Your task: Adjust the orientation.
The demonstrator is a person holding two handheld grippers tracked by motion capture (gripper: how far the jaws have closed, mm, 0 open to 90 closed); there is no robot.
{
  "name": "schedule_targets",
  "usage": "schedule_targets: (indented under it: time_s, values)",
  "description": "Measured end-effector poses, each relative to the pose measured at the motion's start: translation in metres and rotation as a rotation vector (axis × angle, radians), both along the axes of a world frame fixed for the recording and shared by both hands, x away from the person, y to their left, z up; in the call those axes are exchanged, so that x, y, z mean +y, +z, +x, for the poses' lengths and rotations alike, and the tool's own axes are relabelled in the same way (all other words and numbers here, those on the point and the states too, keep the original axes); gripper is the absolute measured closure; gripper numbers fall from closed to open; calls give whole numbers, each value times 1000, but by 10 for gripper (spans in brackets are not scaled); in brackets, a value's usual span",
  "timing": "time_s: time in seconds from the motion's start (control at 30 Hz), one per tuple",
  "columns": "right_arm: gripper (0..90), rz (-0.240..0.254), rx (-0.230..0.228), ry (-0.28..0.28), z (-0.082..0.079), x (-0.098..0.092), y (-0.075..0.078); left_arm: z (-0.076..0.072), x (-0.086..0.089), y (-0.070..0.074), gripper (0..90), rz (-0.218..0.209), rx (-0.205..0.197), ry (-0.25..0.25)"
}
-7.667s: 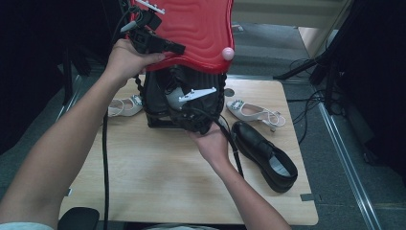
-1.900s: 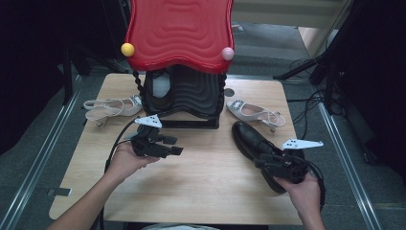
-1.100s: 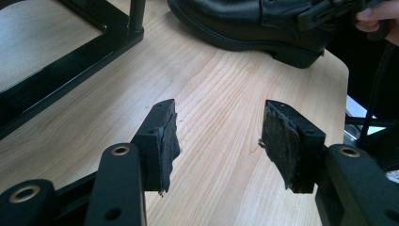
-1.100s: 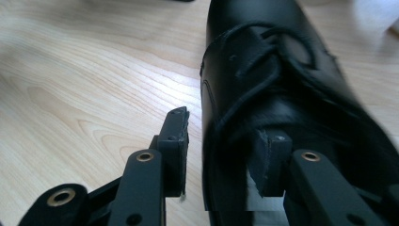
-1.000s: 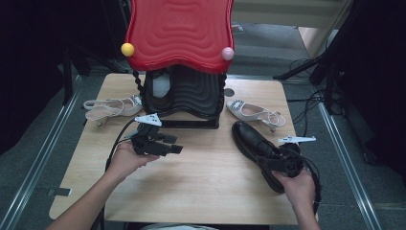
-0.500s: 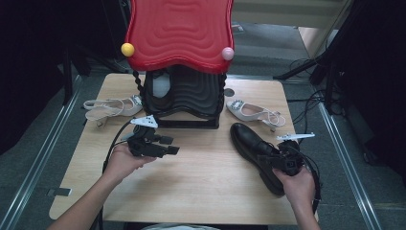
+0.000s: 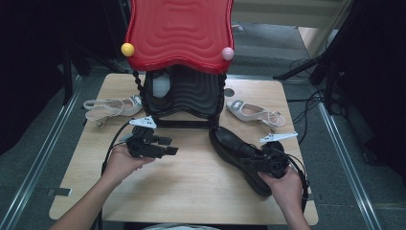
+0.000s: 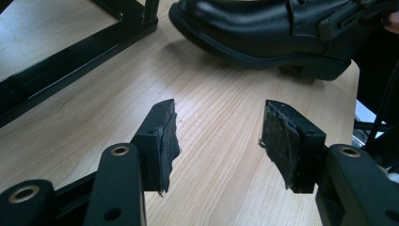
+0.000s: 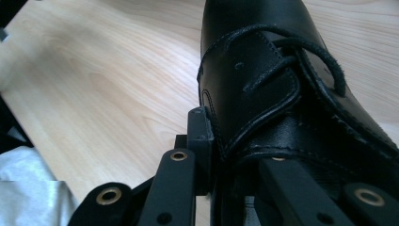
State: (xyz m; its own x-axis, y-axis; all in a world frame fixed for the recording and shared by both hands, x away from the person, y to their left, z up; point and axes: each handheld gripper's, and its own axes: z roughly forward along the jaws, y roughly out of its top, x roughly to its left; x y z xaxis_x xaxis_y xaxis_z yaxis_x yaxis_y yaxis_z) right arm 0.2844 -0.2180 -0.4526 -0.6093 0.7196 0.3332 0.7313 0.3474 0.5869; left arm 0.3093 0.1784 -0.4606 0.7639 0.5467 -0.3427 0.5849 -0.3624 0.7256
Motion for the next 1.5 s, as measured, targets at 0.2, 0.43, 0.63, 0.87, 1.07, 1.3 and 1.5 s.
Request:
schedule_targets:
  time_s: [0.2,0.43,0.63,0.87,1.07,1.3,1.5]
  values:
    - [826,9,2,69,1,23,0,-4,4,-1,454,-4,4,16]
    - [826,17,5,133,7,48,-1,-10,9,-2,455,-11,4,40]
    - [824,15,-6,189,11,72,-2,-15,12,-5,457,-3,0,61]
    - [821,16,-10,213,15,97,-5,-21,14,-4,610,-17,0,104]
    - [808,-17,-12,211,16,114,-16,-21,12,-7,830,-21,2,91]
    - [734,1,-36,215,12,114,-19,-20,2,-12,898,5,4,61]
    - [699,43,-4,223,11,99,-13,-21,5,-10,900,-4,-16,79]
